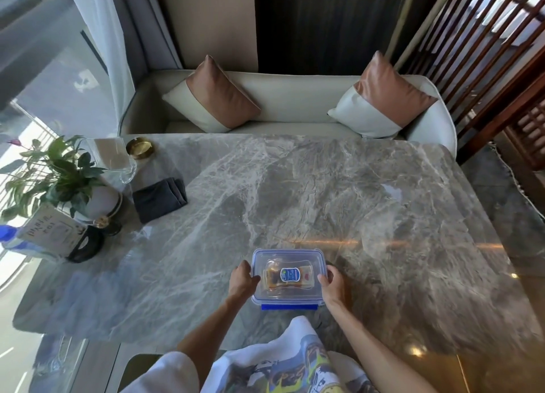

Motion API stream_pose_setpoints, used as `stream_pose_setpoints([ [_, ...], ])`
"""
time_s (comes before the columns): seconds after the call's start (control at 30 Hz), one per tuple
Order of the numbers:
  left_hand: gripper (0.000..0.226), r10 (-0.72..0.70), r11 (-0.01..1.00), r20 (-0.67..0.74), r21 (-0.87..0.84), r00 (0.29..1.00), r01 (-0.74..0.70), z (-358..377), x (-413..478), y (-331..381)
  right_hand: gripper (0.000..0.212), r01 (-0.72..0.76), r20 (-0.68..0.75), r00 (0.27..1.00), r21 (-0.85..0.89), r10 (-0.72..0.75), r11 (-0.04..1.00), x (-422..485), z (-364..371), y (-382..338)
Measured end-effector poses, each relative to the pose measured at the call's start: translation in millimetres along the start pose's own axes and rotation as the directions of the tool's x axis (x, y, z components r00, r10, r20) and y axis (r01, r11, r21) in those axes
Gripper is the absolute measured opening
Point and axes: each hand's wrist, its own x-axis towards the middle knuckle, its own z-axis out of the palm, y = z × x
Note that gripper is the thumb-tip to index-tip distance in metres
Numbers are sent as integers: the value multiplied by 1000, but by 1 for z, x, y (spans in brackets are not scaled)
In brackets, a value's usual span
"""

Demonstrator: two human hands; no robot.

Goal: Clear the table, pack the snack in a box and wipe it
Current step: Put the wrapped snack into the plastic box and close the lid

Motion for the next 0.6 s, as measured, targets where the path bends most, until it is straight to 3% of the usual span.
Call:
stream_pose_setpoints([
  [0.1, 44, -7, 996, 91, 86, 996, -1, -9, 6, 12, 46, -79, 26, 996, -117, 83, 990, 4, -2, -8],
  [0.27, 70, 125, 920, 168, 349, 978, -178, -8, 22, 43, 112, -73, 32, 995, -350, 90, 934, 1, 4, -20],
  [0.33, 77, 120, 888, 203, 416, 972, -196, -5, 29, 54, 127, -140, 26, 987, -340, 158, 930, -2, 13, -15],
  [0.47, 80, 148, 801, 233, 541, 961, -254, 1, 44, 66, 132, -316, 66, 936, -277, 347, 907, 7, 19, -9],
  [0.6, 72, 94, 832, 355, 486, 930, -269, 2, 66, 68, 115, -362, 110, 915, -199, 388, 911, 17, 29, -9],
])
